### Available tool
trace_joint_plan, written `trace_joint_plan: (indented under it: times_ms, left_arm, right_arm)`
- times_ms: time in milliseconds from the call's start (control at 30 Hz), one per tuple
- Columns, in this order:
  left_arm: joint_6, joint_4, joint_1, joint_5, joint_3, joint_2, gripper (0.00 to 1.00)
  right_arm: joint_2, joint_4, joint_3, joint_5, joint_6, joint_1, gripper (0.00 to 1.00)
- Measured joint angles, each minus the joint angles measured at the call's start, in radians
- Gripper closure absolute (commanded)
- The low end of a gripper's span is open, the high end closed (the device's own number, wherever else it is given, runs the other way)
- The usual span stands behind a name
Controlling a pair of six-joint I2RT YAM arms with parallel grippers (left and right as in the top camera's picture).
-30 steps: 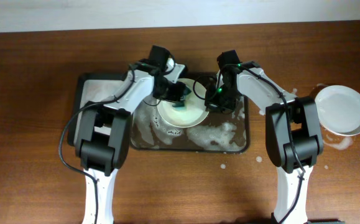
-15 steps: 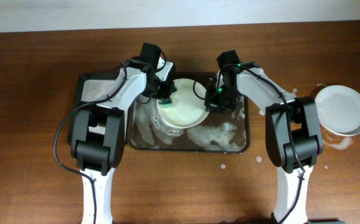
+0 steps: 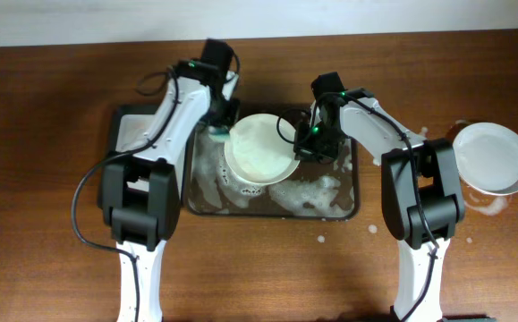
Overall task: Clean dirty plates on tray and stack at the side
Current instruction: 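Scrub the cream plate with the sponge while the right gripper holds it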
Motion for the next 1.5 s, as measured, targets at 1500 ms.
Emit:
trace_joint_plan:
  times_ms: [1500]
  left_arm:
    - [-0.034, 0.114, -0.072, 0.093, -0.024, 0.129, 1.00]
  right_arm:
    - [0.000, -0.002, 0.000, 0.000, 0.000, 0.000, 0.96]
